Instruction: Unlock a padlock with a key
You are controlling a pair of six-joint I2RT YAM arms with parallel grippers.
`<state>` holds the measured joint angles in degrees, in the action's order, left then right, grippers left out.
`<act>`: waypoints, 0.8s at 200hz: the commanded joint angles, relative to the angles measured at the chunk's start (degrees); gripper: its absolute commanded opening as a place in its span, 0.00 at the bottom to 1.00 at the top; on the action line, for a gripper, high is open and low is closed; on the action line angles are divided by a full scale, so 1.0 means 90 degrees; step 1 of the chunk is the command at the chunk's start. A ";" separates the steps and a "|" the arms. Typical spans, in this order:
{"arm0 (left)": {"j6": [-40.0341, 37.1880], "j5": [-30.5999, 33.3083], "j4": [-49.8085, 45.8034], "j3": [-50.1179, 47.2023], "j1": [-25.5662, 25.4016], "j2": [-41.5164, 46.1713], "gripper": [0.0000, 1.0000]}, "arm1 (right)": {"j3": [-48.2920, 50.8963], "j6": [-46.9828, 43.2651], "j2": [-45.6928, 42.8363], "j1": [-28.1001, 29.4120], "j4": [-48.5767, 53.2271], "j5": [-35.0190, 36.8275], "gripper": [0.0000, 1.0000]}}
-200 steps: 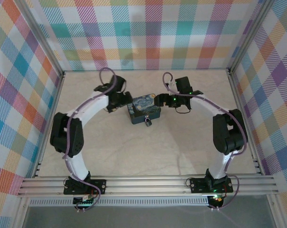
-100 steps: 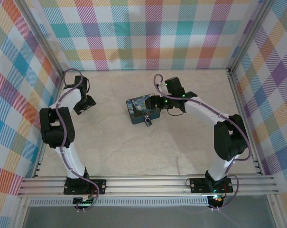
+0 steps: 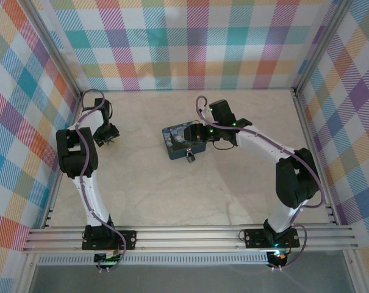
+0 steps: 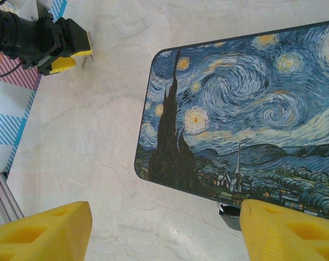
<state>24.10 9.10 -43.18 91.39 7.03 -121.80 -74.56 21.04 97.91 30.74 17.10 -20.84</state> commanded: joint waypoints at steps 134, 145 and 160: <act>0.0030 -0.1005 0.0484 -0.1304 0.0053 0.0705 0.13 | -0.0143 0.0289 -0.0263 0.0270 0.0384 -0.0103 0.71; 0.0090 -0.1099 0.0490 -0.1483 0.0032 0.0880 0.08 | -0.0151 0.0299 -0.0269 0.0318 0.0409 -0.0091 0.71; 0.0142 -0.1189 0.0482 -0.1711 -0.0048 0.1155 0.04 | -0.0162 0.0304 -0.0273 0.0371 0.0433 -0.0087 0.71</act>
<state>23.79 3.03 -34.79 79.94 7.86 -114.98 -74.59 23.24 97.43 33.08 19.57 -21.61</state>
